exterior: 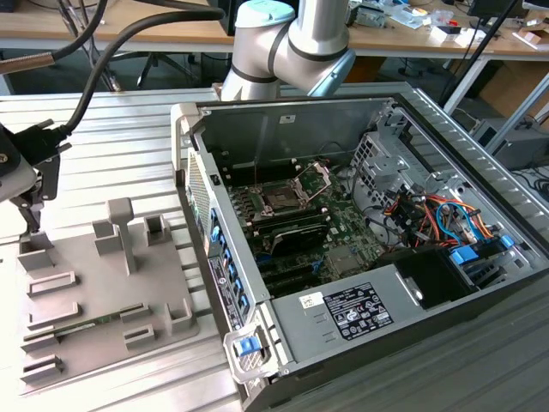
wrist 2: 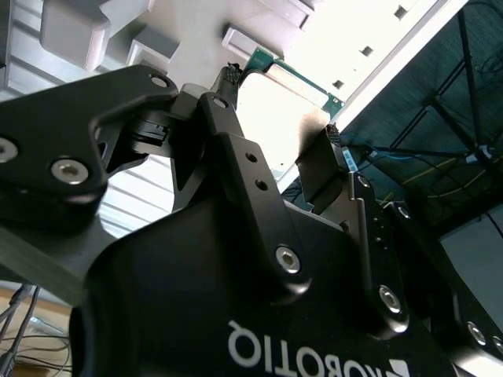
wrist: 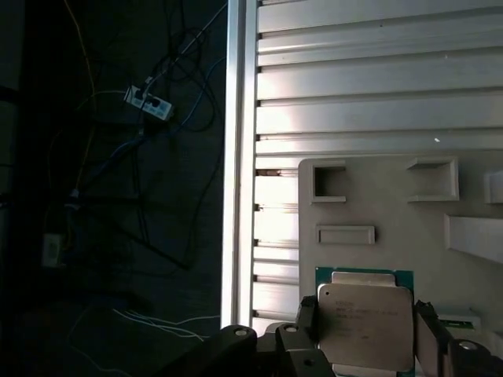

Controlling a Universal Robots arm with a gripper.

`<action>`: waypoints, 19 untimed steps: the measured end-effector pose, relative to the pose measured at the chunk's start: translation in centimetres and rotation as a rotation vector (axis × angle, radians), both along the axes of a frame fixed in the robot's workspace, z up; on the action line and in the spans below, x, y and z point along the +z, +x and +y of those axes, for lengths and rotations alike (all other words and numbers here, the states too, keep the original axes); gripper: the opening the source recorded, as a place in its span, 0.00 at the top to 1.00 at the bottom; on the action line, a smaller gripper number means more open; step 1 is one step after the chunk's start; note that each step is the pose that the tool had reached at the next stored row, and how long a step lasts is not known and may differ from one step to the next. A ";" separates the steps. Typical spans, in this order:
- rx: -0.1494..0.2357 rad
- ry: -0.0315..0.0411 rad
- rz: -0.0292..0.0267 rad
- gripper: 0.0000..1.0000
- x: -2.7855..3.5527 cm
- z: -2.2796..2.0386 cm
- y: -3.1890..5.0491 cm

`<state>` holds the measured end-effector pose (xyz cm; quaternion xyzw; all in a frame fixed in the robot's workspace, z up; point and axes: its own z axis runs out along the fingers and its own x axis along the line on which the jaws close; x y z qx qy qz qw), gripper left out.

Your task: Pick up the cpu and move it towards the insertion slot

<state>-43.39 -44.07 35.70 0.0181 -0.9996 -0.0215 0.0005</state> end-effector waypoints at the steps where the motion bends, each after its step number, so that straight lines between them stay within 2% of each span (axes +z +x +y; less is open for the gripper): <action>1: 0.000 0.0000 0.0000 0.45 0.09 0.00 0.00; 19: 0.000 0.0000 0.0000 0.45 1.01 0.00 0.00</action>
